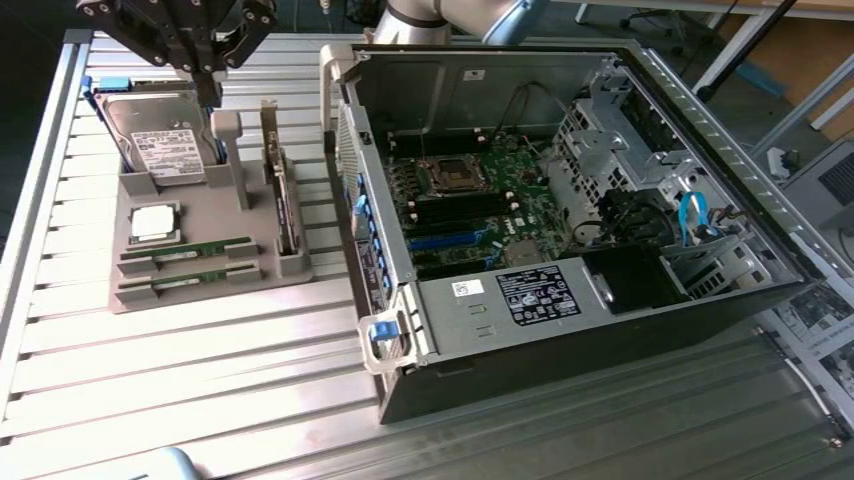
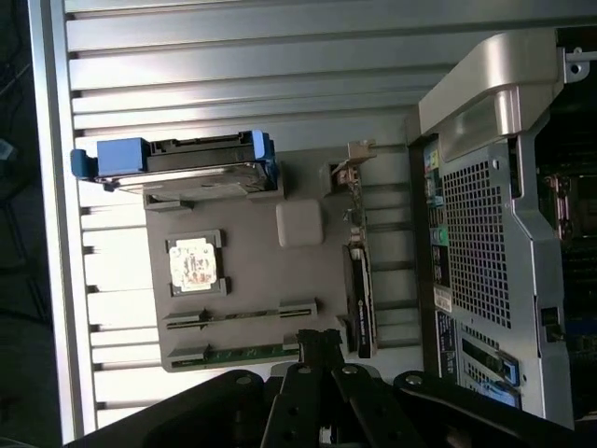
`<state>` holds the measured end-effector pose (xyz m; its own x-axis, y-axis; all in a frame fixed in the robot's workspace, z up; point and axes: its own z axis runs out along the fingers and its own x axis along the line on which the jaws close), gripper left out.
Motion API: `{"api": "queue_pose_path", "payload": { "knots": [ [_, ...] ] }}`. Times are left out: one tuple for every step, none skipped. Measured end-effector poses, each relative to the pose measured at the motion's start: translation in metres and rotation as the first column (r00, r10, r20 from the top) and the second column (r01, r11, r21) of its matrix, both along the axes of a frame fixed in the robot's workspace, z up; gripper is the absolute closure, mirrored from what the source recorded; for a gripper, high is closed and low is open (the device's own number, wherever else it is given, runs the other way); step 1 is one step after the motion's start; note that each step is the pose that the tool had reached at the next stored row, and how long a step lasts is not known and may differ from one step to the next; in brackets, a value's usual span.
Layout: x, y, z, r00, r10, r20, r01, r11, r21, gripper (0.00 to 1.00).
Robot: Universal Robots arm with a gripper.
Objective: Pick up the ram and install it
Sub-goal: 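Reach for the ram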
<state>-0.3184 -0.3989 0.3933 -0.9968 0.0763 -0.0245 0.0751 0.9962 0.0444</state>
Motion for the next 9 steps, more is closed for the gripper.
{"api": "queue_pose_path", "payload": {
  "knots": [
    [-0.0016,0.0,0.0,1.0,0.0,-0.0001,0.0,1.0,0.0,0.89],
    [-0.0028,0.0,0.0,1.0,0.0,-0.0001,0.0,1.0,-0.0001,0.89],
    [-0.0039,0.0,0.0001,1.0,0.0,-0.0001,0.0,1.0,-0.0001,0.89],
    [-0.0054,0.0,0.0,1.0,0.0,0.0,0.0,1.0,0.0,0.89],
    [-0.0065,0.0,0.0,1.0,0.0,-0.0001,0.0,1.0,-0.0001,0.89],
    [-0.0075,0.0,0.0,1.0,0.0,-0.0001,0.0,1.0,0.0,0.89],
    [-0.0088,0.0,0.0001,1.0,0.0,-0.0001,0.0,1.0,-0.0001,0.89],
    [-0.01,0.0,0.0,1.0,0.0,0.0,0.0,1.0,0.0,0.89],
    [-0.0111,0.0,0.0,1.0,0.0,-0.0001,0.0,1.0,-0.0001,0.89]
  ]
}}
